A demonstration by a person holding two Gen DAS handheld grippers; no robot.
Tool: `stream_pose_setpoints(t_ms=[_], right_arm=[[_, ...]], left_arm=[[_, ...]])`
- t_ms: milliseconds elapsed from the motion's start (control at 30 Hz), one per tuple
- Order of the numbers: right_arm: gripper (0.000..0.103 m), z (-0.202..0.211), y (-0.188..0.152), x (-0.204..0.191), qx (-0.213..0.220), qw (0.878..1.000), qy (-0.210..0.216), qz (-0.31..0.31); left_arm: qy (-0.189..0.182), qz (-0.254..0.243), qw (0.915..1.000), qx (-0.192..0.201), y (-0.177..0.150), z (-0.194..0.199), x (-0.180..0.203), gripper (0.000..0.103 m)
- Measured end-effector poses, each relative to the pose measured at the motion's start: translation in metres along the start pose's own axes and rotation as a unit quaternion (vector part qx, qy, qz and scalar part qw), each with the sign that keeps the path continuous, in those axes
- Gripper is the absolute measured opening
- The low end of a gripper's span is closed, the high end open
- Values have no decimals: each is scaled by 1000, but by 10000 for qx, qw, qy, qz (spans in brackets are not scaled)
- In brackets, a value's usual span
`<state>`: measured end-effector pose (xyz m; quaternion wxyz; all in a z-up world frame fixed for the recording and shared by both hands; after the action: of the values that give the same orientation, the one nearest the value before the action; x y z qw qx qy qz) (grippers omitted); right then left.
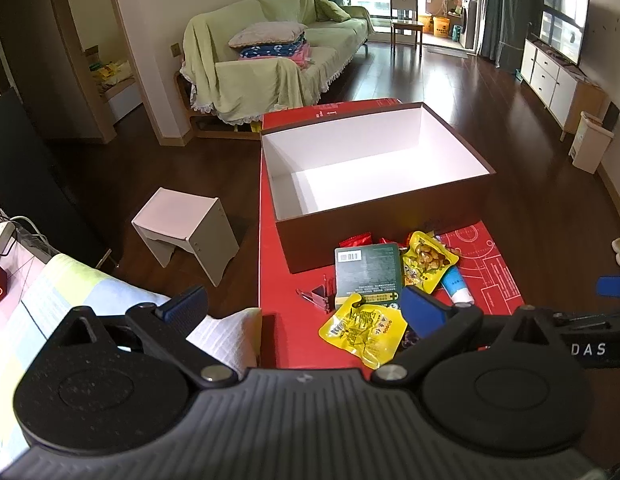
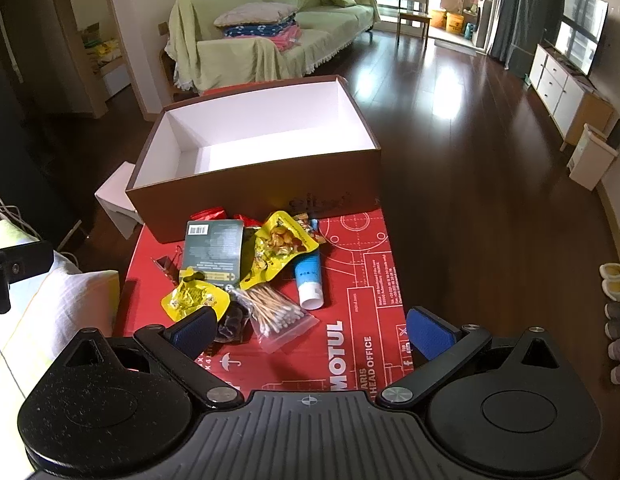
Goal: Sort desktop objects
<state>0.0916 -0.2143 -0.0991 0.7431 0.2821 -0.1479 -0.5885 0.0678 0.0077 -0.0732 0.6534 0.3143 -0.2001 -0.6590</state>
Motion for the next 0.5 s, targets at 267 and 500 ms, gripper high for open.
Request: stream_pose_setpoints(t_ms=[267,500], right_arm=[[103,-1,0,4,4,10000,6,-19],[103,-4,0,3,27,10000,-11,8]], left_arm=[[-9,-72,10000,-26,-1,-6,7,101],[-56,-89,9999,-2,-1,-2,5,101]])
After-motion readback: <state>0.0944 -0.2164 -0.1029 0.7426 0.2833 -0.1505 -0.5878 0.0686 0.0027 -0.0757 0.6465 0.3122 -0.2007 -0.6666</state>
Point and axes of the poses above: each gripper's, at about its wrist camera, not at the fingertips, and z roughly against the way its jaws point, x to its right, y to its top, the point moved 10 cm from there along -z, roughly the way its jaws point, and after that the axes turned 4 degrees about y, right-handed, at the moved point
